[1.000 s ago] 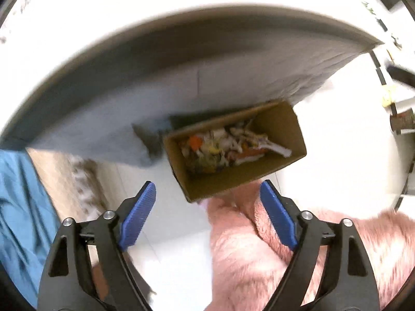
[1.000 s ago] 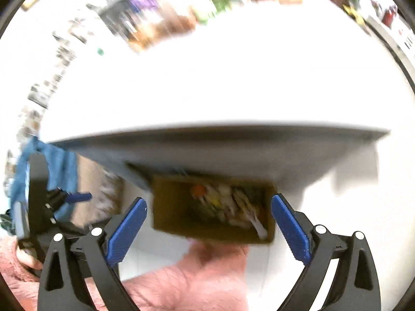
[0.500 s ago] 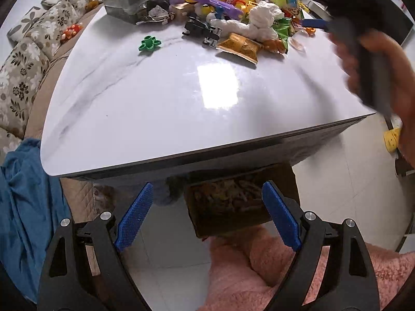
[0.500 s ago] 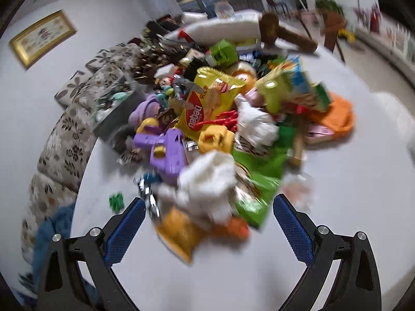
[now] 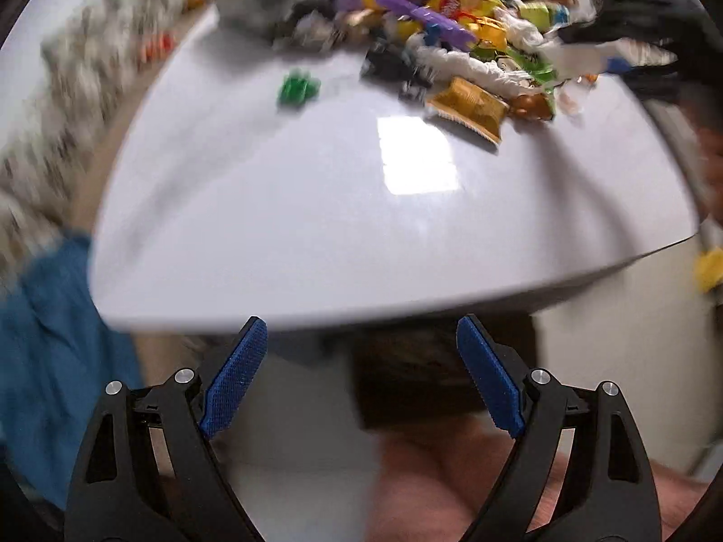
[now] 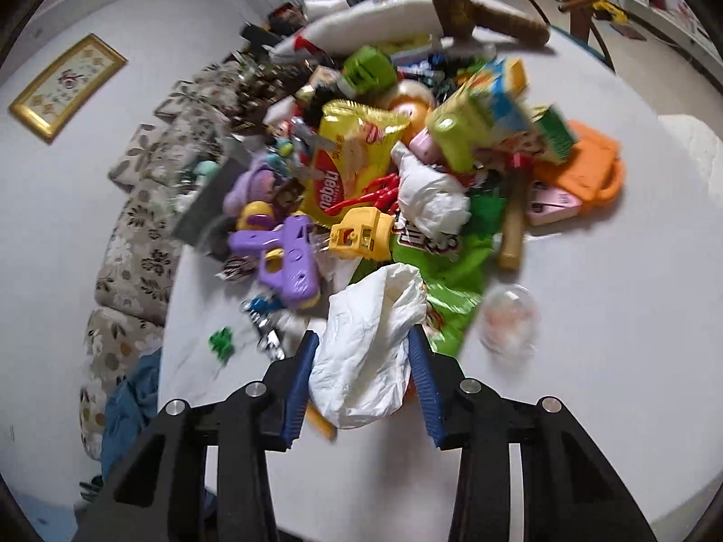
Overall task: Collect trash
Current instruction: 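Grasp the white plastic bag with the right gripper while the left gripper grasps the yellow snack packet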
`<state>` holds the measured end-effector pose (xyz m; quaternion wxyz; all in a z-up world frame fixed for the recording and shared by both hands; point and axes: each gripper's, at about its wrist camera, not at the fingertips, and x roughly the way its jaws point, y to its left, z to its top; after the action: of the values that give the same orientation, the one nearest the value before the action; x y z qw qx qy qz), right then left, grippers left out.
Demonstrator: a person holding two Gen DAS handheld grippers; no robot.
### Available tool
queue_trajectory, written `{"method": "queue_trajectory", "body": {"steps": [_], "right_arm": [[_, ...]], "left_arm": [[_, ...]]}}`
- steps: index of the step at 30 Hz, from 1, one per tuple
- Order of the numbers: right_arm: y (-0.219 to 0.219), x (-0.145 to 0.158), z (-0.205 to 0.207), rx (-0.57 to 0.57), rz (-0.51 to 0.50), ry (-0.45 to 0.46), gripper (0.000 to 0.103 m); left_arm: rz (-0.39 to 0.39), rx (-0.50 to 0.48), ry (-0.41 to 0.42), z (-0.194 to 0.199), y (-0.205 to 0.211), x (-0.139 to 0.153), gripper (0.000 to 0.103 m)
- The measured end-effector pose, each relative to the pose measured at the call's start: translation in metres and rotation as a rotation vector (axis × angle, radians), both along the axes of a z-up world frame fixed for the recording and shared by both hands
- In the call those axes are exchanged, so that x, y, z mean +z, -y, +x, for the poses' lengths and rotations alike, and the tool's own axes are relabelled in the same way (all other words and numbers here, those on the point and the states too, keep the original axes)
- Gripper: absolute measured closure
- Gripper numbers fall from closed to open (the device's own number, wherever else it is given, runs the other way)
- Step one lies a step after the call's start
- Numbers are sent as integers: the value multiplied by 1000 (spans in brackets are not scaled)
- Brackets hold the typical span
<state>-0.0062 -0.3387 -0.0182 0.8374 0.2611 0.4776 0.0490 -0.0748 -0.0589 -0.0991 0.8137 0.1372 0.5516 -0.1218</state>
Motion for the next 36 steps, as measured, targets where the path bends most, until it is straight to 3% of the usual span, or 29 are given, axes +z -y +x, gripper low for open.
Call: {"method": "queue_trajectory", "body": {"steps": [1,4,9,15,18,21,26,29,31,36], "right_arm": [[4,4,-14,-1,8,10,61],[14,7,-49,-18,14,19,60],[26,7,-93,-72,43,7,59],[32,3,-120,-100,32,-6,58],[34,-3,-127,-110,21,-23,57],[33,-8,-130,-117,28,-41,57],[30,-12,-130,-117,36,-49,56],[25,-10,-130,-103,31,-40,56],[21,-9,-129,-89,27,-37,56],[4,-5,-130,-13,1,-40,56]], "left_arm": [[17,-56,20,9,17,-2,19],[-46,-126,-9,38,49,-9,19],[5,-181,-25,91,102,-32,19],[-42,-184,-27,129,122,-42,19],[-86,-157,-41,143,123,-44,19],[-92,-166,-19,147,124,-42,32],[-105,-168,-45,141,112,-39,40],[-176,-147,-93,136,91,-35,41],[-189,-137,-87,129,76,-29,41],[-309,-129,-84,95,31,2,41]]}}
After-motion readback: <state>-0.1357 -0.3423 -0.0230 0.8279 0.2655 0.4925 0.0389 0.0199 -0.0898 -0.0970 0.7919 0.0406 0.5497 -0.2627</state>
